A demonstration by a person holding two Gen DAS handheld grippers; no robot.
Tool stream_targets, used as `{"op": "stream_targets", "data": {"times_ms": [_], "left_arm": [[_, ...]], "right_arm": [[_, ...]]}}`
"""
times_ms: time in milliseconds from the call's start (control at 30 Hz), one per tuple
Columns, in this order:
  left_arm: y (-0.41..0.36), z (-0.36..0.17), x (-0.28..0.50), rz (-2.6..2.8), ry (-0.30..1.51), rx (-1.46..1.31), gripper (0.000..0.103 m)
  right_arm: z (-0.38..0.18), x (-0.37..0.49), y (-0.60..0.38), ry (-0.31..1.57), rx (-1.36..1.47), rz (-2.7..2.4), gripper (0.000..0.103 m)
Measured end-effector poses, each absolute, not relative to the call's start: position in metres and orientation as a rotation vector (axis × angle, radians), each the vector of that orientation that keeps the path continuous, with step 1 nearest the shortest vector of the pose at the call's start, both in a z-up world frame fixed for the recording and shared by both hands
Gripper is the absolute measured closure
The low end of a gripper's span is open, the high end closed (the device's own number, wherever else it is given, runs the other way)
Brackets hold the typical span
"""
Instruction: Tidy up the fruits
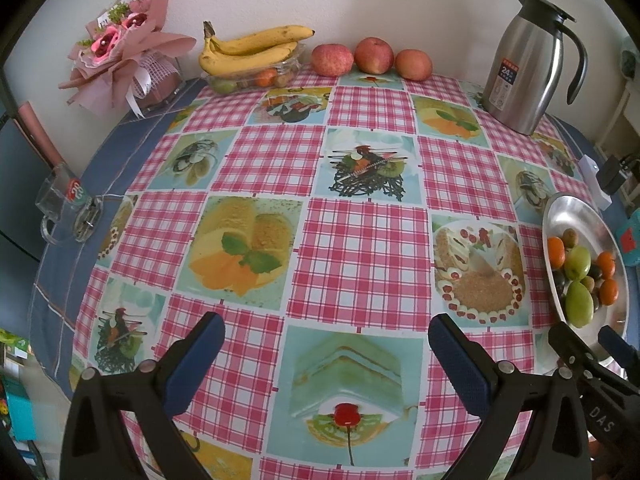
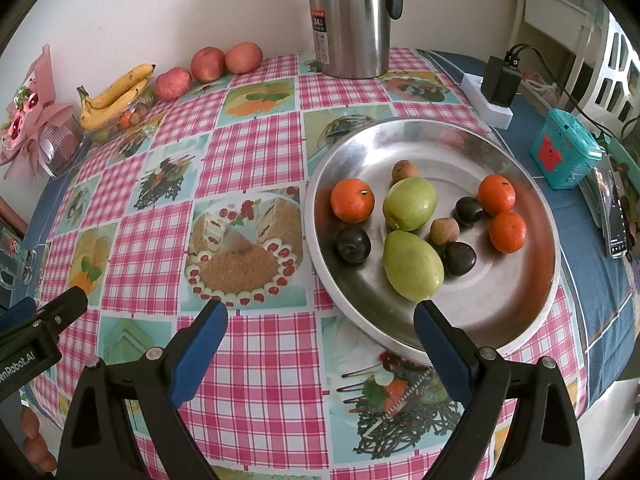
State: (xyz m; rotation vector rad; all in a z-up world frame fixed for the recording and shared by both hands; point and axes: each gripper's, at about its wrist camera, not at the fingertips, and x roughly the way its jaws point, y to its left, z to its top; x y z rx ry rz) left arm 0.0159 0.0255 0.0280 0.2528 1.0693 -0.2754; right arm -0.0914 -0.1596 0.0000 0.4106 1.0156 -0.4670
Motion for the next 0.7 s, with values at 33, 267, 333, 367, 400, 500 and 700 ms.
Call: {"op": "stream_targets", "data": {"times_ms": [33,267,333,367,400,500,700], "left_arm": [[0.0251,0.0280,0.0160,-0.276,1.070,0.253,0.000],[0.0252,0.0280,0.0161,-0.276,1.070,0.253,0.000],[0.0248,0.0280,0.0161,-0.276,1.070,0.253,0.000],[0.0251,0.0280,0.0161,-0.276,1.070,0.253,0.000],[0.0246,0.0280,0.0161,-0.276,1.071,0.253,0.000],[0.0249,0.0280,0.0161,-0.276,1.070,0.253,0.000],[0.0249,0.0275,0.0164,-0.276,1.071,0.252,0.000]], "right_arm": [[-0.0002,-0.0915,-0.1597,1.016,0.410,-0.466,0.009],[-0.0002,-0.0915,-0.1595,1.016,0.410,-0.466,0.009],[-0.0003,-0.0914,-0.1596,1.016,0.411,-0.466,0.009],[0.0001,-0.0913,-0.1598,1.016,0.411,-0.467,0.009],[-0.0001,-0.0913,-0.1595,1.016,0.411,-0.467,0.009],[-0.0003,-0.0912,-0.1596,1.018,0.411,-0.466,0.009],[-0.0011,-0.0911,-0.1592,1.019,0.411,-0.465,0.009]]}}
